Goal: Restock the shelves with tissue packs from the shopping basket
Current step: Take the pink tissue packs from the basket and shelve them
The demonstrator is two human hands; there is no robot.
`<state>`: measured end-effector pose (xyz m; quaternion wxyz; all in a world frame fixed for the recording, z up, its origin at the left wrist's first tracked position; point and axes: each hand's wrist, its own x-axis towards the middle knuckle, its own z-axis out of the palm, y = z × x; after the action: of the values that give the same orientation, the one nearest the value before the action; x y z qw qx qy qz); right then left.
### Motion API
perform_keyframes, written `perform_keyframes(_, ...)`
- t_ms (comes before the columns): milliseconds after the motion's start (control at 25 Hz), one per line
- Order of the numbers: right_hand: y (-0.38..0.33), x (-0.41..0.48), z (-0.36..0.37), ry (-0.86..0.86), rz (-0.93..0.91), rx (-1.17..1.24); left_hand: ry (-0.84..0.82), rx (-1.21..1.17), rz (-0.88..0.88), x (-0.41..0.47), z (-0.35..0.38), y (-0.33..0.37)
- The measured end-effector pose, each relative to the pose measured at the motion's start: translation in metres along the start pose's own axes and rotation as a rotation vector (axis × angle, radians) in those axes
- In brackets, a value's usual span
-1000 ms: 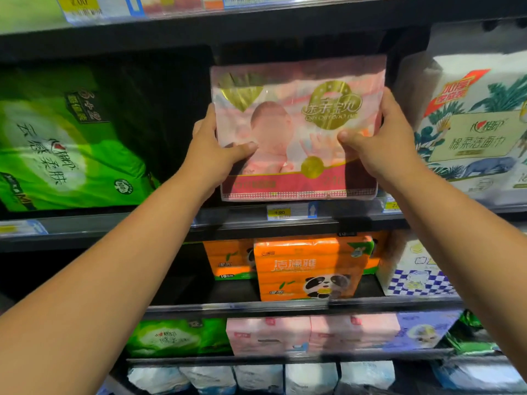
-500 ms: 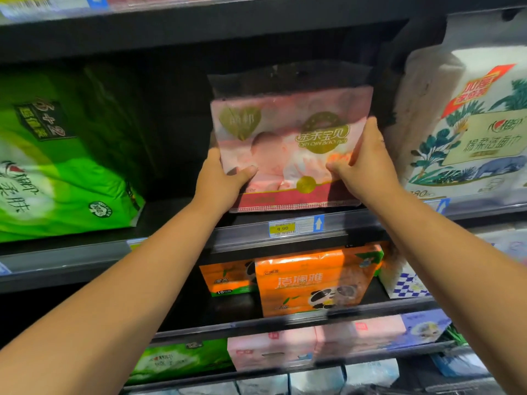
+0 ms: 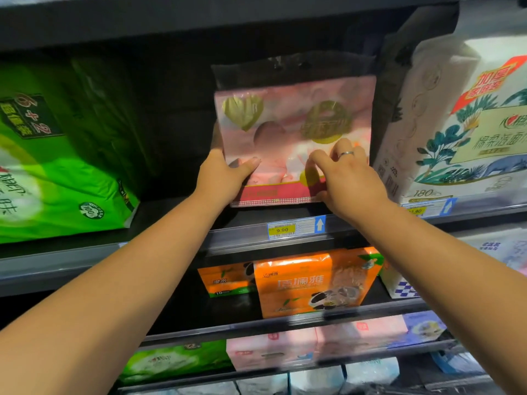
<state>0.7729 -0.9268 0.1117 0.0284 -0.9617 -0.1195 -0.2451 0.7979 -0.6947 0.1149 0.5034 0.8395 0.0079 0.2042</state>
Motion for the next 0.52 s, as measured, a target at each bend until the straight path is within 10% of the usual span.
perform_keyframes(520,0.025,0.044,0.019,-0.145,0.089,-0.134,-0.148,0.347,0.017,0.020,0.033,0.020)
